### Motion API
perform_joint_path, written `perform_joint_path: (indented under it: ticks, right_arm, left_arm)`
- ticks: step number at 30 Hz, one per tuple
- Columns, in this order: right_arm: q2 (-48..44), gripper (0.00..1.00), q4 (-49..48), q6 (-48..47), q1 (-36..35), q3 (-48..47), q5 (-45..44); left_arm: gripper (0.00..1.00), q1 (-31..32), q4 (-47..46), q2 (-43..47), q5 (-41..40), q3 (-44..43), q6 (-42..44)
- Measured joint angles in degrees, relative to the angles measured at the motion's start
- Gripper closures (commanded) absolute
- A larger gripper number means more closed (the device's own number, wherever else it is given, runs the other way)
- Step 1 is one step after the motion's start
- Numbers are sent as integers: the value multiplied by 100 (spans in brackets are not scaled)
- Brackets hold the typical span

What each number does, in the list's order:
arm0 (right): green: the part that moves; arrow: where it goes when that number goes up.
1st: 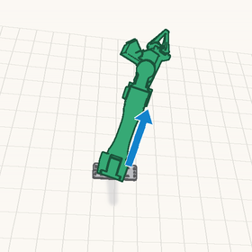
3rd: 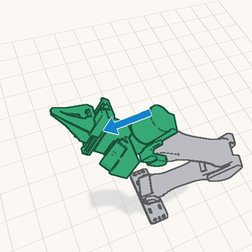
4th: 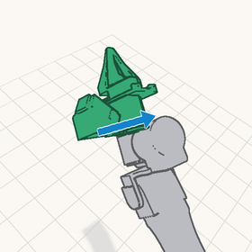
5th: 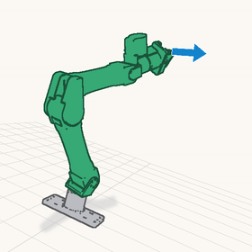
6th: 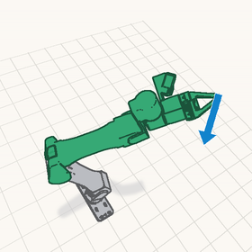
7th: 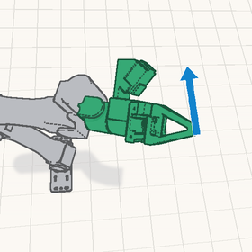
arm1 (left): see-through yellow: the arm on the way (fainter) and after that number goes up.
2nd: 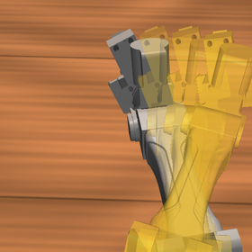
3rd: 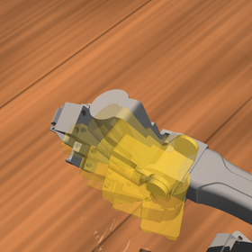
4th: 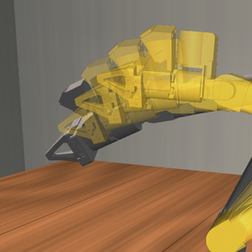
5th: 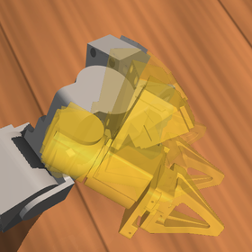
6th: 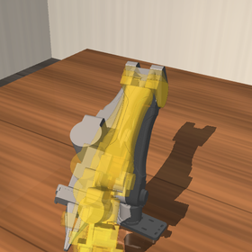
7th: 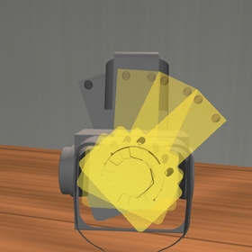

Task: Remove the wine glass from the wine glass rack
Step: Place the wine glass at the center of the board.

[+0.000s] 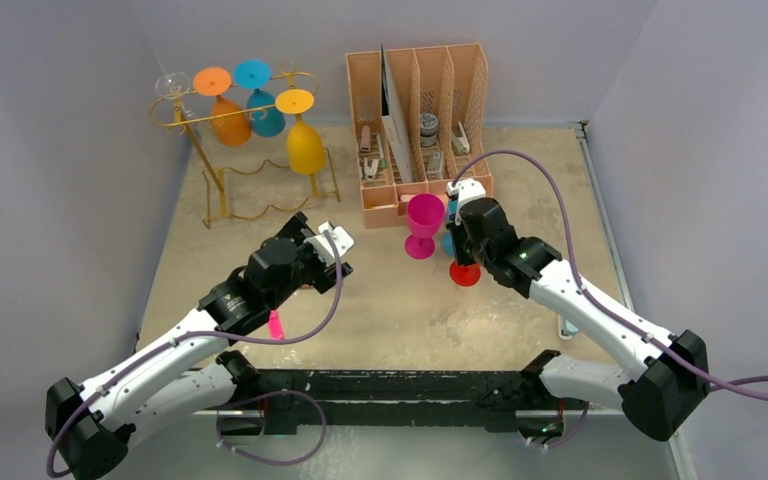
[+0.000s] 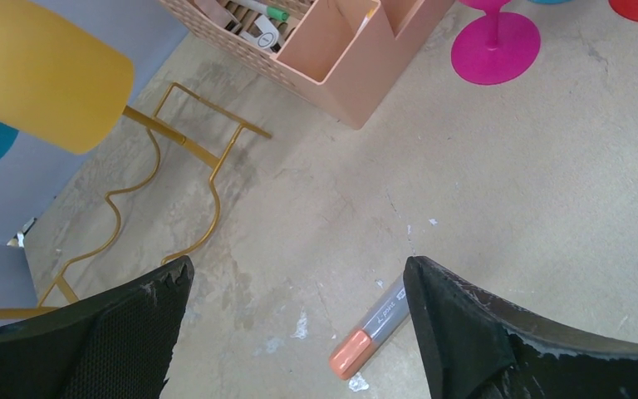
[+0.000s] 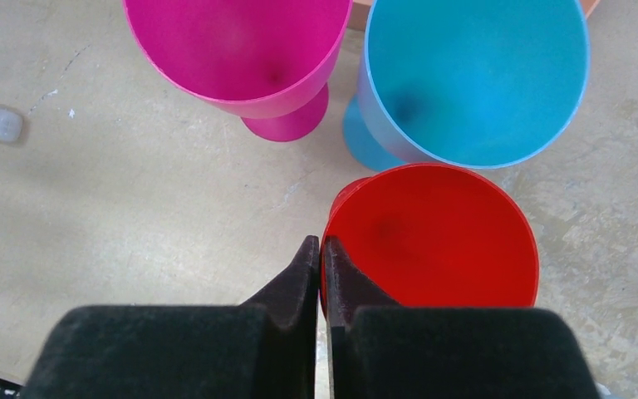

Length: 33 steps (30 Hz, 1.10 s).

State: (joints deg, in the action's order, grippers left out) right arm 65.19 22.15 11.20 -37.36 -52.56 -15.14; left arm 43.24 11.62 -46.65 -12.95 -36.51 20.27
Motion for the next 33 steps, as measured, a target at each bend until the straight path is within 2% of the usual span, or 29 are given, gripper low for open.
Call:
perform_joint_path:
  ticks: [4,9,13,21,24,33]
  right_arm:
    - [0,82,20,17,0,-4,116]
    - [0,79,221,17,0,-94,170]
    - [-26,64,240,28,0,-173,236]
    - [-208,45,544,76,0,-584,293]
    - [-315,41,584,101,0,-841,317]
    - [-726,32,544,393,0,-1102,640]
  left_arm:
    - [4,0,17,15,-144,-4,-61]
    - [1,0,142,24,-413,-146,-289]
    - [0,0,271,44,-629,-323,-529]
    - [0,-4,474,76,-817,-466,-887]
    - [0,-83,638,57,-824,-579,-1062]
    - [0,-793,1145,-623,225,-1539,-2225]
